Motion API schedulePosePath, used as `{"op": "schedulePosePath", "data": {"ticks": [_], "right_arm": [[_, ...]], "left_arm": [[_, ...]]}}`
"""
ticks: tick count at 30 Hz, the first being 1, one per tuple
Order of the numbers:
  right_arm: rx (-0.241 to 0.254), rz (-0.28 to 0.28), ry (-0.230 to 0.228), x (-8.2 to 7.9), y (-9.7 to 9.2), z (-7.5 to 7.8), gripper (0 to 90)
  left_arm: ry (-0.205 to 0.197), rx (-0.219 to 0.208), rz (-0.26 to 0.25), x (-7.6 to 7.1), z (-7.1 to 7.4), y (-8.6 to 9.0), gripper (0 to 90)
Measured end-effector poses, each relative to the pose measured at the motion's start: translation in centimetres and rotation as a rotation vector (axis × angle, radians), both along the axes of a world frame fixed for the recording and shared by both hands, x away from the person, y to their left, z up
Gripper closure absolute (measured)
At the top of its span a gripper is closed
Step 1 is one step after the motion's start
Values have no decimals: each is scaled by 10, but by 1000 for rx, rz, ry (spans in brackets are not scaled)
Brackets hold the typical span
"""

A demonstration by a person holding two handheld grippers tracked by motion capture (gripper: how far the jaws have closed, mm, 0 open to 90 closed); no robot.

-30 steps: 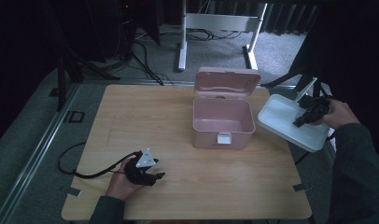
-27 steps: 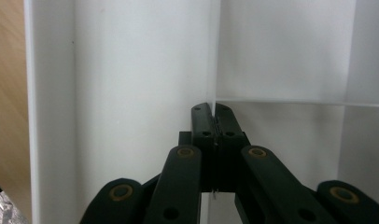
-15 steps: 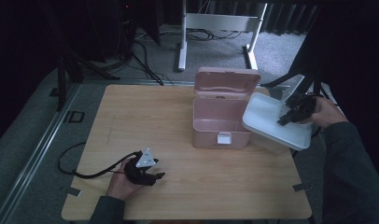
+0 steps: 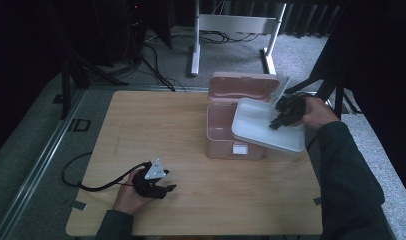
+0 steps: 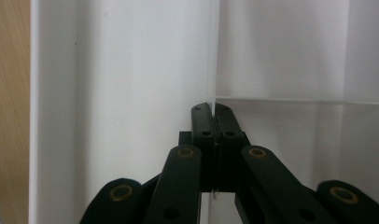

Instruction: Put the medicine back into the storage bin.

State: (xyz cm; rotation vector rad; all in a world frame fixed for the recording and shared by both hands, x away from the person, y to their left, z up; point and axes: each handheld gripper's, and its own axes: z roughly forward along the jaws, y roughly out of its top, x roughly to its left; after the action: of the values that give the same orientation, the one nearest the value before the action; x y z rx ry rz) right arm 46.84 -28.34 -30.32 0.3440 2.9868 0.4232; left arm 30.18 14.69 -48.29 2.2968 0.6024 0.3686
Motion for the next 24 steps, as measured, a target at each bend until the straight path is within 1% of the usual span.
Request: {"op": "schedulePosePath", "data": {"ticks": [3,4,5,6,7,11,12,15,16,18,19,22,23,24], "right_arm": [[-7,14,-2,3,12,0,896],[-7,14,-2,3,12,0,896],[-3,27,-2,6,20,0,896],[-3,27,-2,6,20,0,896],[-9,38,-4,7,27,0,896],[-14,52,-5,10,37,-1,896],[-22,56,-6,12,43,-2,896],[-29,58,-4,14,48,-3,896],[-38,68,-7,15,54,-4,896],[-42,71,-8,16,56,-4,896],[-52,74,-11,18,62,-4,896],[-60,79,-11,20,66,-4,896],[-78,86,-15,21,72,-4,896],[-83,89,-12,22,74,-4,896]], "left_arm": [[-1,0,0,0,0,0,413],[-1,0,0,0,0,0,413],[-1,-1,0,0,0,0,414],[-1,-1,0,0,0,0,414],[-1,-1,0,0,0,0,414],[-1,-1,0,0,0,0,413],[-1,0,0,0,0,0,414],[-1,0,1,0,0,0,414],[-1,0,0,0,0,0,413],[-1,-1,1,0,0,0,413],[-2,-1,0,0,0,0,414],[-3,-1,1,0,0,0,414],[-2,-2,0,0,1,0,414],[-2,-2,1,0,0,0,414]]}}
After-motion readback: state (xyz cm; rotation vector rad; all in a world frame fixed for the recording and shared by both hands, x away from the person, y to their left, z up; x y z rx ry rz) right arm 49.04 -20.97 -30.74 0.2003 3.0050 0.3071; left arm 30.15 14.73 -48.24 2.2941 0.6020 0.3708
